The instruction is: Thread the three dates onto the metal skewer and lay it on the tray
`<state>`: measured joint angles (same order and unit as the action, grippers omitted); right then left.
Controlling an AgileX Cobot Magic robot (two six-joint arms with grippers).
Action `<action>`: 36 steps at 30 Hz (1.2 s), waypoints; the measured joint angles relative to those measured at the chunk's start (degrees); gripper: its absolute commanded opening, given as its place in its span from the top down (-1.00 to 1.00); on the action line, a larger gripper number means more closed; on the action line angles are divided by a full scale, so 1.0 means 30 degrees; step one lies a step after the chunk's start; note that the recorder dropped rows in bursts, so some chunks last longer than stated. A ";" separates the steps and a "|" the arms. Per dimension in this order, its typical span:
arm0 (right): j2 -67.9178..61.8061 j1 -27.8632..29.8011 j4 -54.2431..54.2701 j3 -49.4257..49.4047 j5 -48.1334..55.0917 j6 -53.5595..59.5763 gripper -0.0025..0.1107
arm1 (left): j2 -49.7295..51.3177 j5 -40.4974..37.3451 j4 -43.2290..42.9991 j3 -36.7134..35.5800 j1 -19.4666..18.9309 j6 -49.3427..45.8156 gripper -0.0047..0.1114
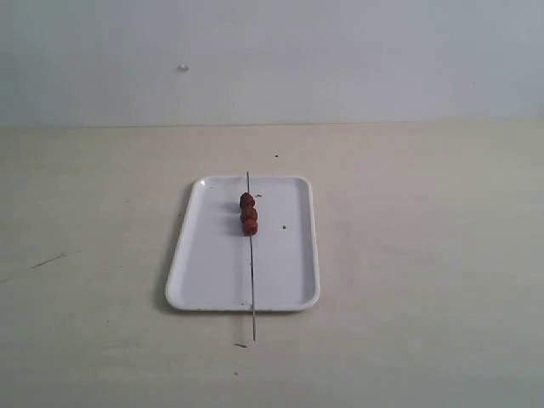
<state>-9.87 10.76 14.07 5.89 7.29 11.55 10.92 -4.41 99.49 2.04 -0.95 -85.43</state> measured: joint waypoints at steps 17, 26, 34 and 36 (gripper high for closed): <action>0.0930 0.0000 -0.4498 -0.1875 -0.0566 -0.8302 0.96 | 0.0000 0.0000 0.0000 0.0000 0.0000 0.0000 0.92; 0.0930 0.0000 -0.4498 -0.1875 -0.0638 -0.8374 0.96 | 0.0000 0.0000 0.0000 0.0000 0.0000 0.0000 0.92; 0.0930 0.0000 -0.4498 -0.1875 -0.0638 -0.8388 0.96 | 0.0000 0.0000 0.0000 -0.0091 0.0000 0.0000 0.92; 0.0930 0.0000 -0.4498 -0.1875 -0.0638 -0.8388 0.96 | 0.0000 0.0037 0.0038 -0.0493 0.0000 -0.0492 0.92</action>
<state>-7.08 10.76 0.57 0.26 5.38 -13.61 10.92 -4.30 99.61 0.56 -0.95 -86.91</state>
